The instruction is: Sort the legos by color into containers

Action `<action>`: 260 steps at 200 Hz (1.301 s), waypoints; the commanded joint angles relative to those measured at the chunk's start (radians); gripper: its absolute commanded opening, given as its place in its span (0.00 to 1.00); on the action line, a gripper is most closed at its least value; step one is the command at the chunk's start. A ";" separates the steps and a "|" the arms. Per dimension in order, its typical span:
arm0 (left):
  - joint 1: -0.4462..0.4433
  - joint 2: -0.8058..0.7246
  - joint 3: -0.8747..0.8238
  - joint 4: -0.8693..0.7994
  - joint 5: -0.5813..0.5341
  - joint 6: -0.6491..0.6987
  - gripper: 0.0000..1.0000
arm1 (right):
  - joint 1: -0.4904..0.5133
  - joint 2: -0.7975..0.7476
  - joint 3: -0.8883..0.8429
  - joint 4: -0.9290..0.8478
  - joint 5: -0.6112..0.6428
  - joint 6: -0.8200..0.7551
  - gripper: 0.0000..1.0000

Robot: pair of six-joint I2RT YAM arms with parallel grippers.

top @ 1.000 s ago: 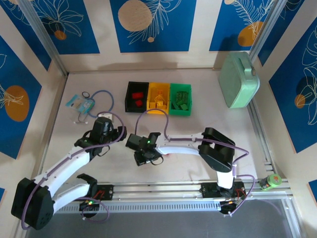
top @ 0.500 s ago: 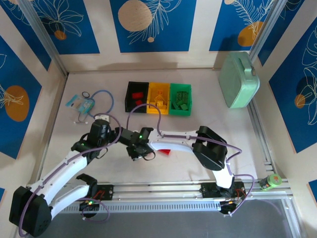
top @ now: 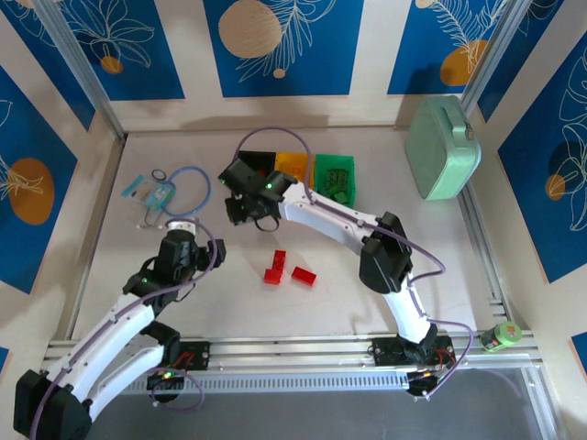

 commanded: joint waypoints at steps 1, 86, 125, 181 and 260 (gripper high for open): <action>0.004 -0.042 -0.024 -0.043 0.015 -0.028 0.83 | -0.046 0.099 0.115 -0.079 -0.026 -0.063 0.20; 0.003 -0.107 -0.030 -0.088 0.056 -0.045 0.83 | -0.212 0.426 0.638 -0.177 -0.082 -0.114 0.25; -0.022 -0.077 -0.002 -0.085 0.094 -0.012 0.82 | -0.260 0.430 0.699 -0.149 -0.112 -0.138 0.60; -0.149 0.040 0.036 -0.018 0.103 -0.013 0.87 | -0.253 0.194 0.426 -0.154 -0.098 -0.144 0.67; -0.435 0.411 0.171 0.079 -0.029 -0.067 0.91 | -0.326 -0.349 -0.404 0.186 -0.119 -0.061 0.75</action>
